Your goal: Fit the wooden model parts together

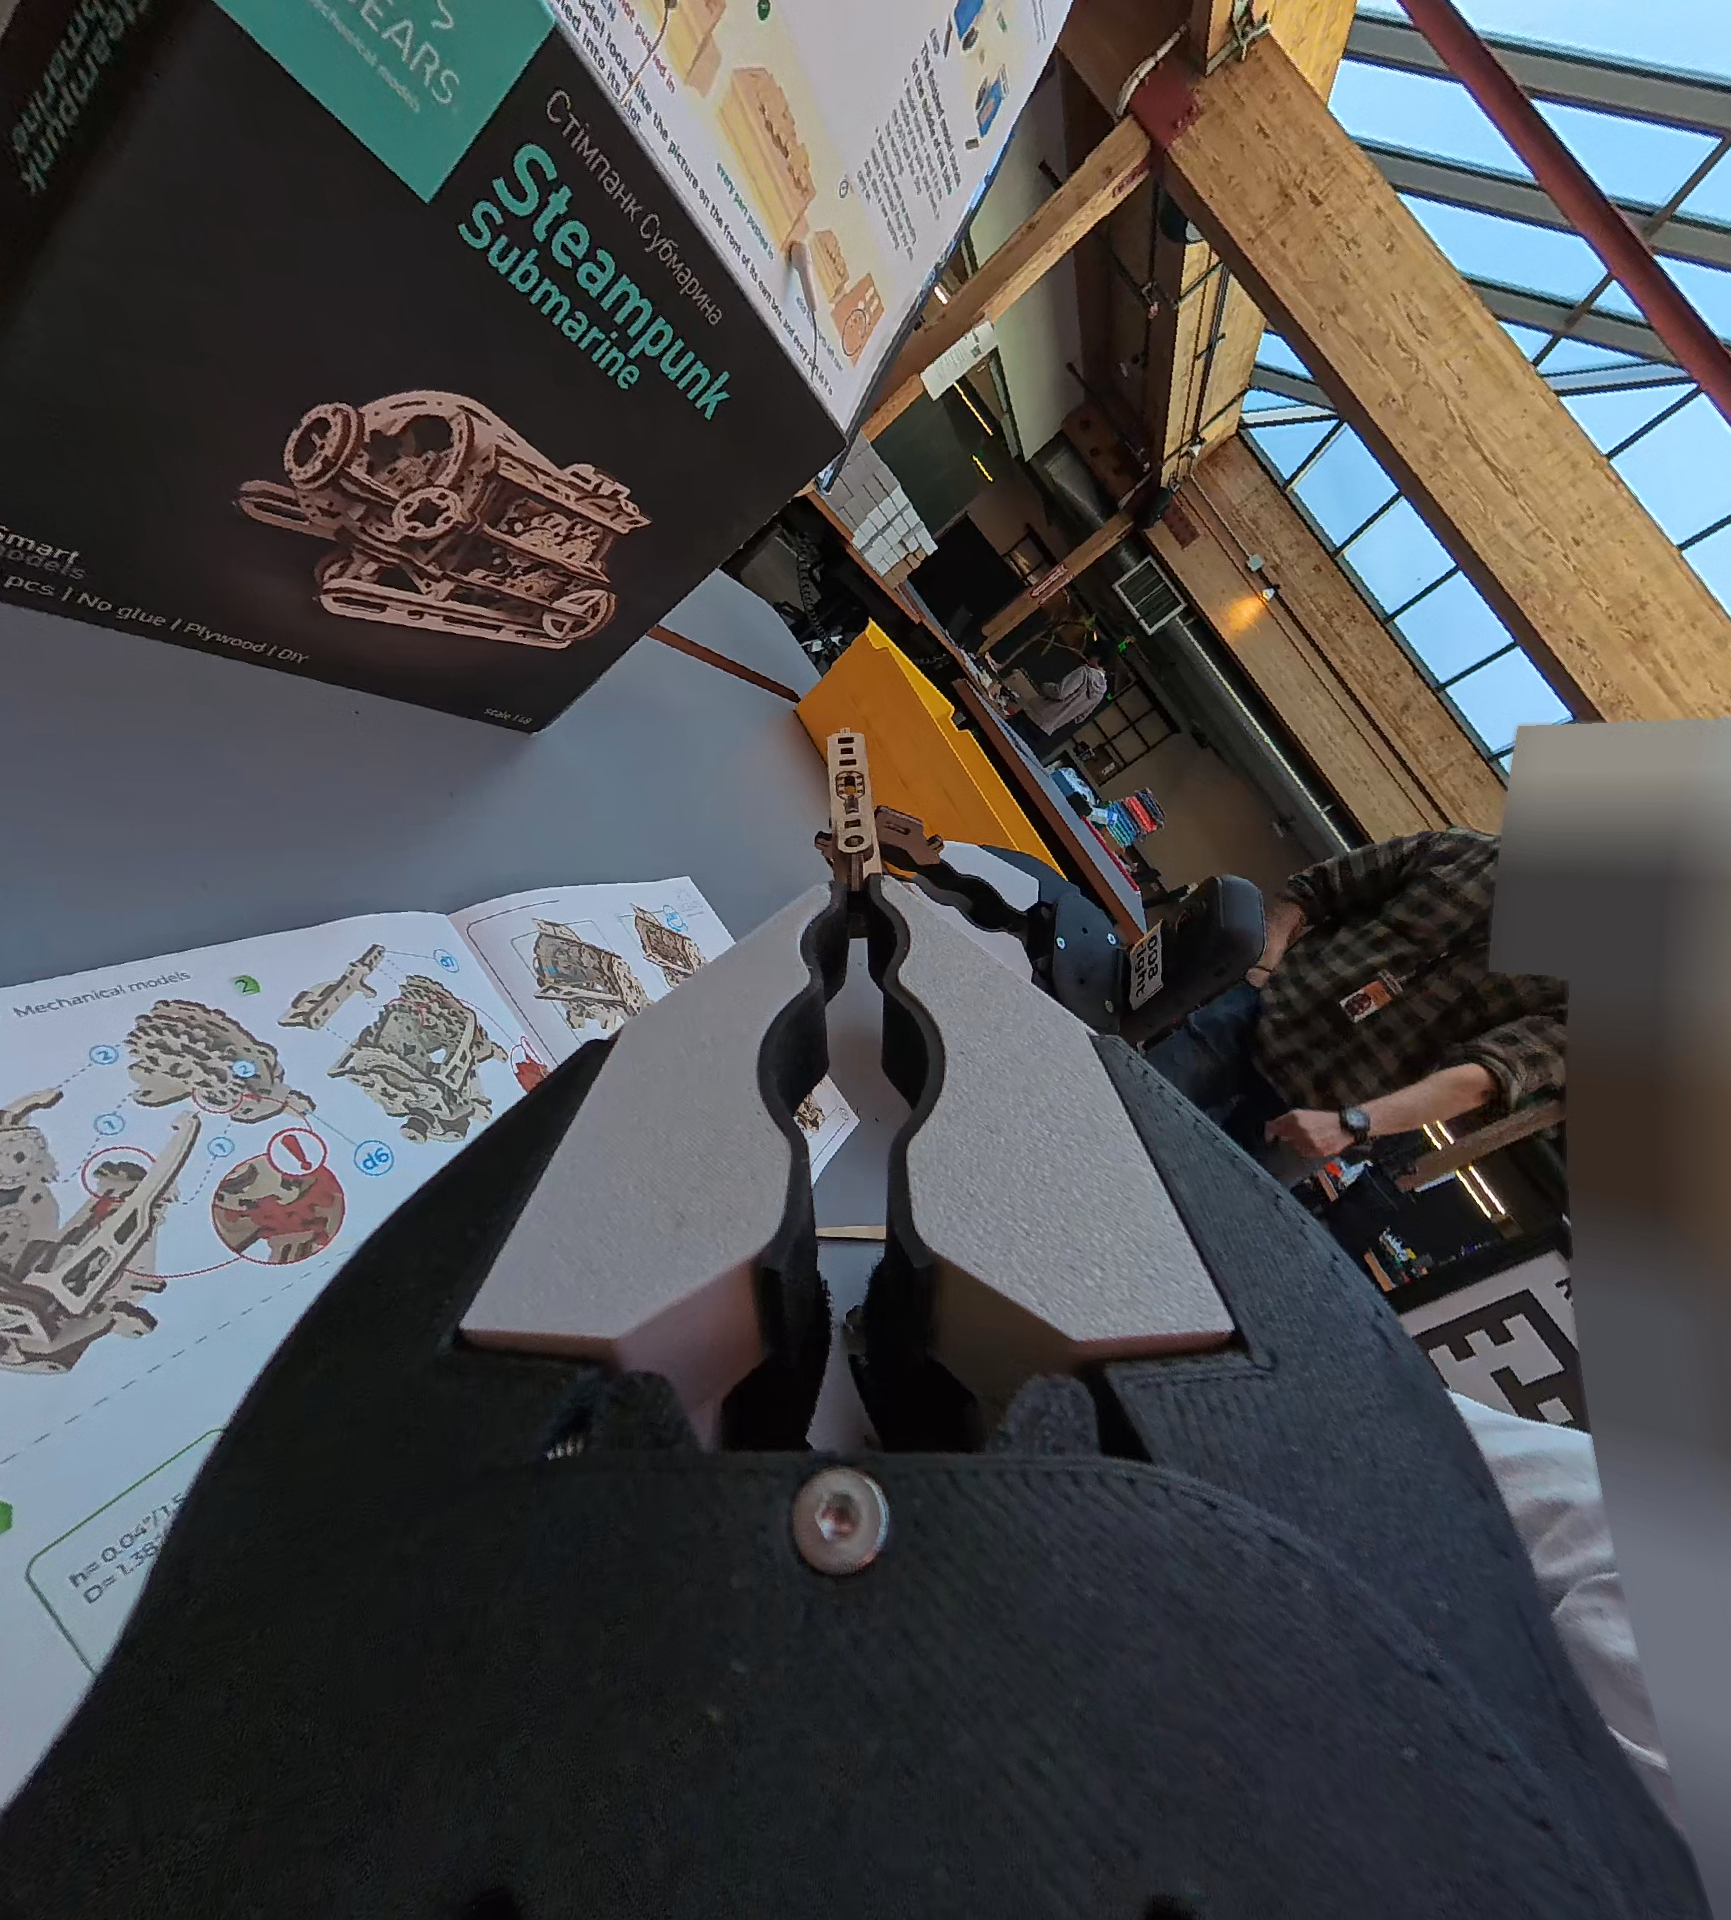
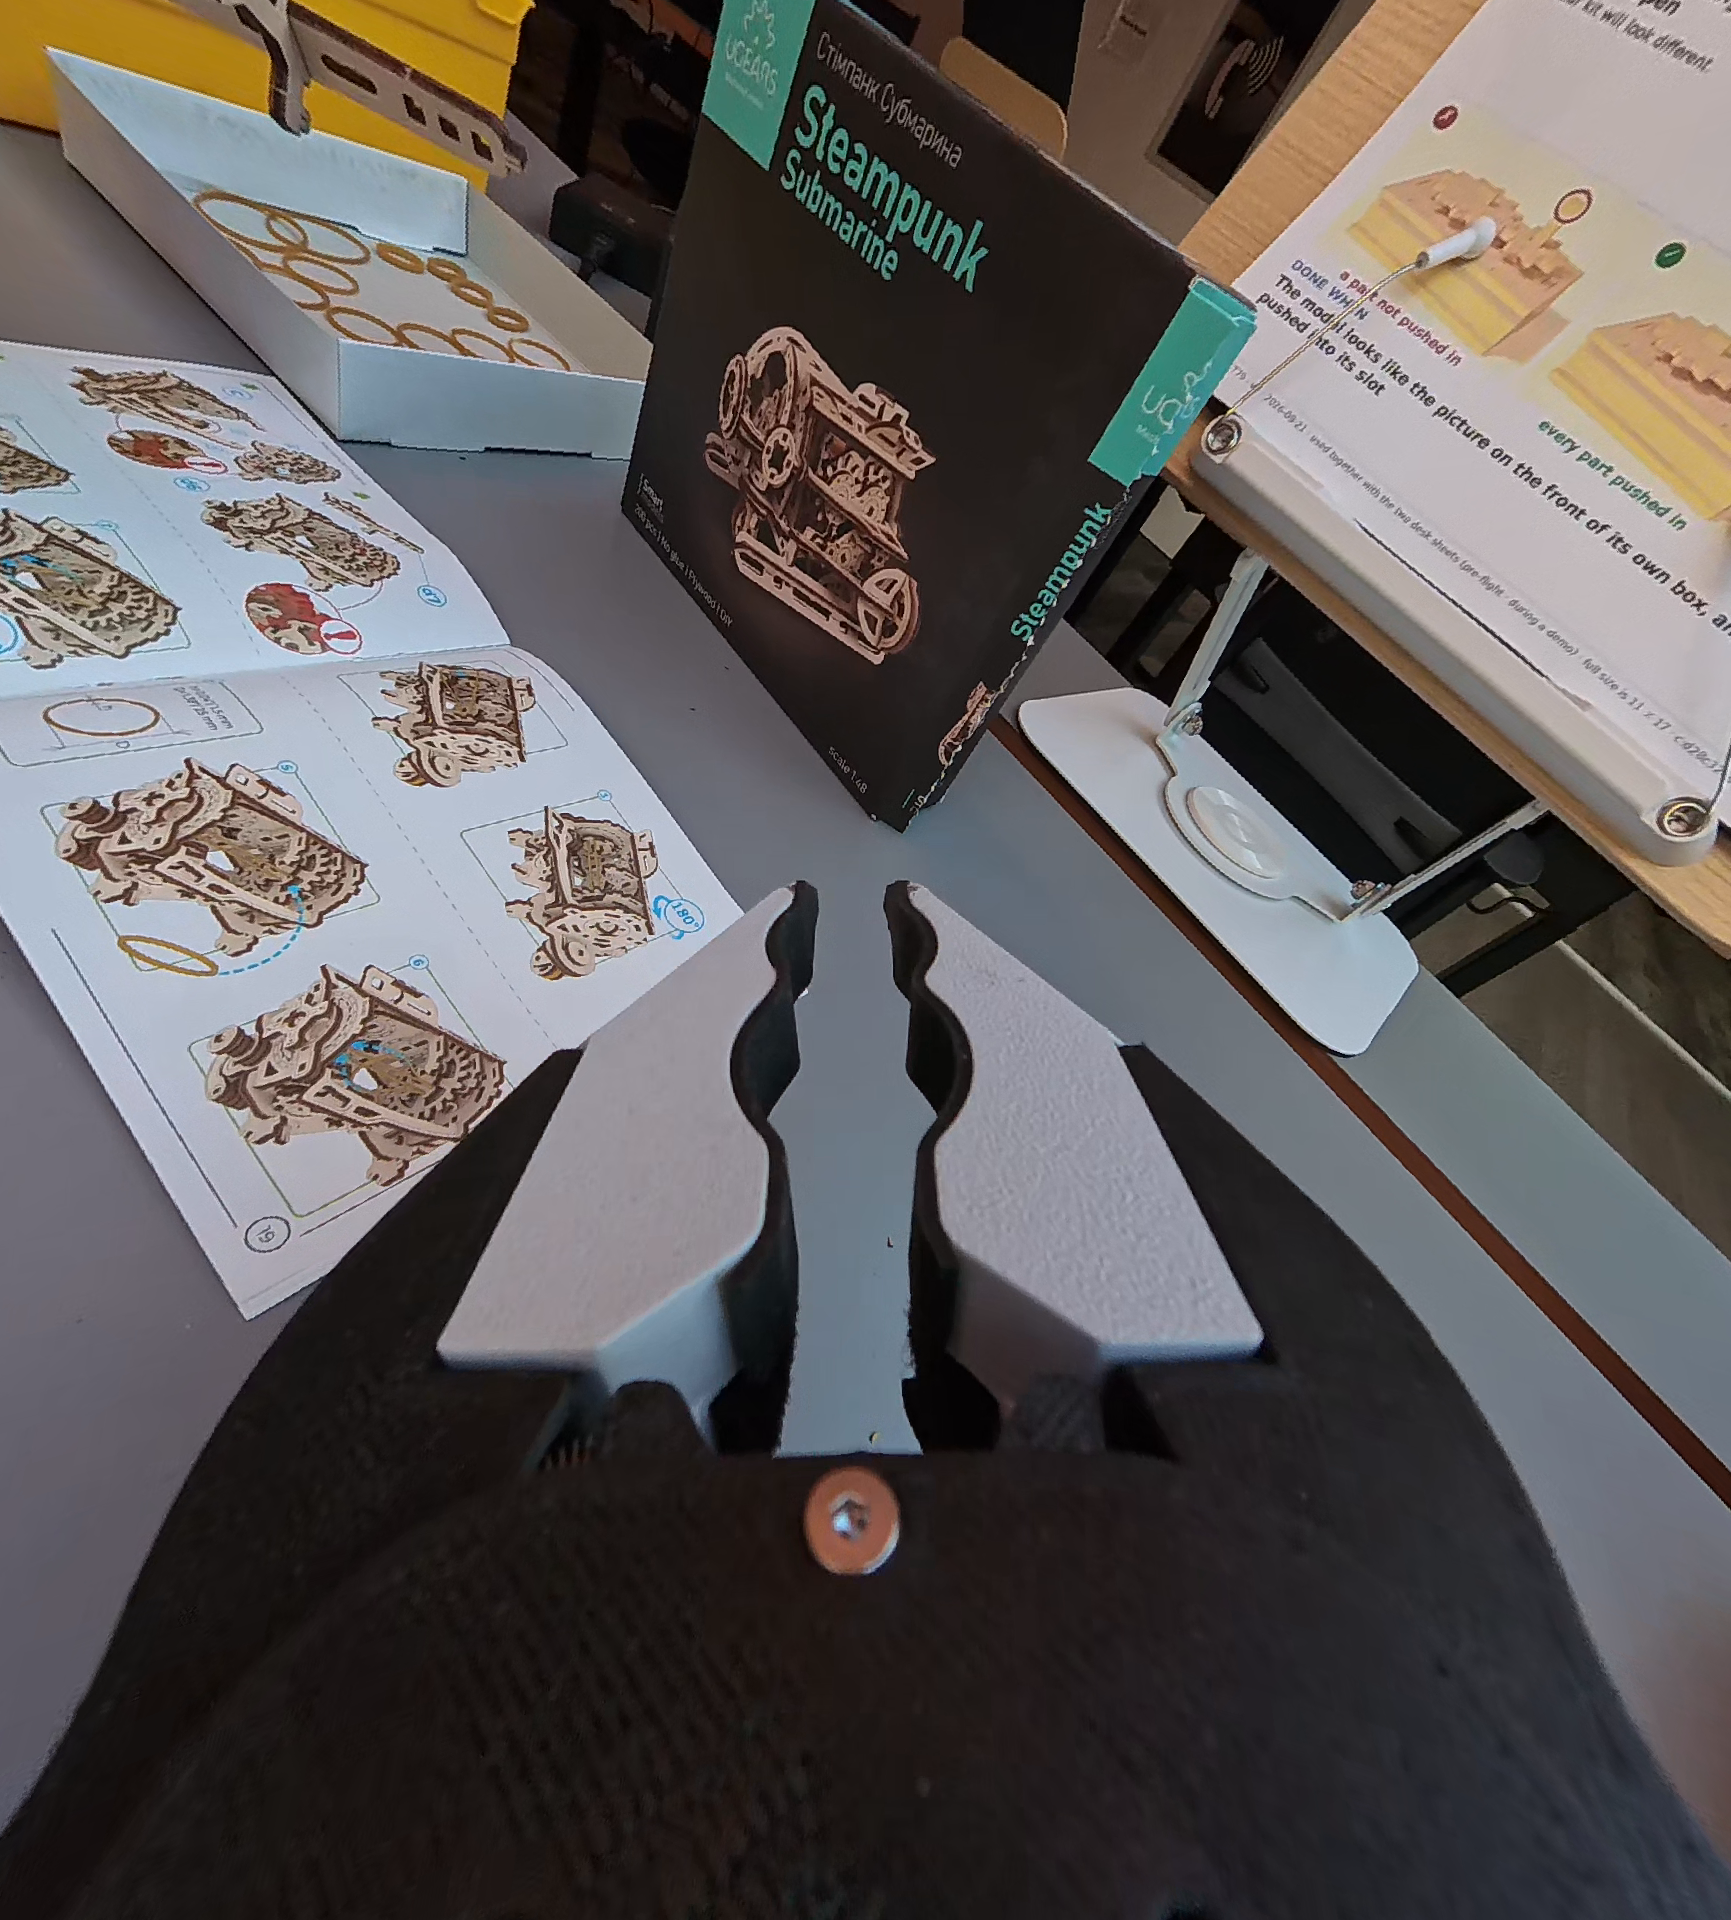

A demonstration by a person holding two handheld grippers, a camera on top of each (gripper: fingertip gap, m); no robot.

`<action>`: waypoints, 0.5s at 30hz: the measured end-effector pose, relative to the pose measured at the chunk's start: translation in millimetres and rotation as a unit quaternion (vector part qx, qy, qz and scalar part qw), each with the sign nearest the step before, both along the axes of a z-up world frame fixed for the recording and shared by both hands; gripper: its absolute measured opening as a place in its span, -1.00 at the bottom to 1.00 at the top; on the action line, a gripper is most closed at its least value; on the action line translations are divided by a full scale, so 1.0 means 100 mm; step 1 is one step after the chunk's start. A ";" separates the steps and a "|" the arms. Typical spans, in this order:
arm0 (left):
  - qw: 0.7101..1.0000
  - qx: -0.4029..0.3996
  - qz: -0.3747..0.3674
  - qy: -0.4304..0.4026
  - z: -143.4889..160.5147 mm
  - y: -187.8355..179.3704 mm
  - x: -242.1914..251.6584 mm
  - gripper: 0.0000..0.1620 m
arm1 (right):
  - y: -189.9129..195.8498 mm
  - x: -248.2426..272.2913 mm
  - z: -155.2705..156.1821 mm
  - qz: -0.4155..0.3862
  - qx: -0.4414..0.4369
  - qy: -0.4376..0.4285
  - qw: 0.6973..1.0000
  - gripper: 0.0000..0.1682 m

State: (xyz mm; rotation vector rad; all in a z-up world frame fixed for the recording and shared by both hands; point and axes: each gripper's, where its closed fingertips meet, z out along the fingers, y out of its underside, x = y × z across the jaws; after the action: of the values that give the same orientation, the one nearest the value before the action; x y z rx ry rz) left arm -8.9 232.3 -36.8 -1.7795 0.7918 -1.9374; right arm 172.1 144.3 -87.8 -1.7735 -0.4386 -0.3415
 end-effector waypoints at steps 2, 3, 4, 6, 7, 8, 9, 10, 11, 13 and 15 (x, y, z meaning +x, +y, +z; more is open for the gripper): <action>1.000 0.003 0.000 0.001 0.00 -0.01 0.00 -1.00 | 0.00 0.00 0.01 0.001 0.001 0.000 1.000 -0.84; 1.000 0.002 0.000 0.000 0.00 -0.01 0.00 -1.00 | 0.00 0.00 0.01 0.001 0.002 0.000 1.000 -0.84; 1.000 0.002 -0.001 0.000 0.01 -0.01 0.00 -1.00 | 0.00 -0.01 0.01 0.000 0.002 0.000 1.000 -0.84; 1.000 0.001 -0.002 -0.003 0.03 -0.02 0.00 -1.00 | 0.00 -0.01 0.01 0.000 0.002 -0.001 1.000 -0.84; 1.000 0.000 -0.006 -0.005 0.04 -0.05 0.00 -1.00 | -0.01 -0.01 0.02 0.000 0.003 -0.002 1.000 -0.84; 1.000 0.001 -0.011 -0.007 0.06 -0.07 0.00 -1.00 | -0.01 -0.02 0.03 0.001 0.005 -0.001 1.000 -0.84; 1.000 0.007 -0.011 -0.007 0.08 -0.09 0.00 -1.00 | -0.02 -0.03 0.05 0.002 0.007 -0.001 1.000 -0.84; 1.000 0.016 -0.007 -0.005 0.08 -0.10 0.00 -1.00 | -0.03 -0.05 0.07 0.003 0.010 -0.001 1.000 -0.84; 1.000 0.025 -0.004 -0.003 0.09 -0.10 -0.01 -1.00 | -0.04 -0.06 0.09 0.004 0.013 -0.002 1.000 -0.84; 0.999 0.033 0.001 -0.007 0.13 -0.14 -0.07 -1.00 | -0.07 -0.08 0.13 0.005 0.017 -0.009 1.000 -0.84; 0.999 0.046 0.001 -0.007 0.15 -0.21 -0.14 -1.00 | -0.10 -0.12 0.17 0.009 0.020 -0.022 1.000 -0.84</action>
State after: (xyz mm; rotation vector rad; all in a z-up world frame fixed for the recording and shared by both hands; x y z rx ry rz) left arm -23.1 211.4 -22.2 -1.7097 0.8608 -1.8785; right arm 160.6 134.5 -71.1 -1.7249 -0.4742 -0.3745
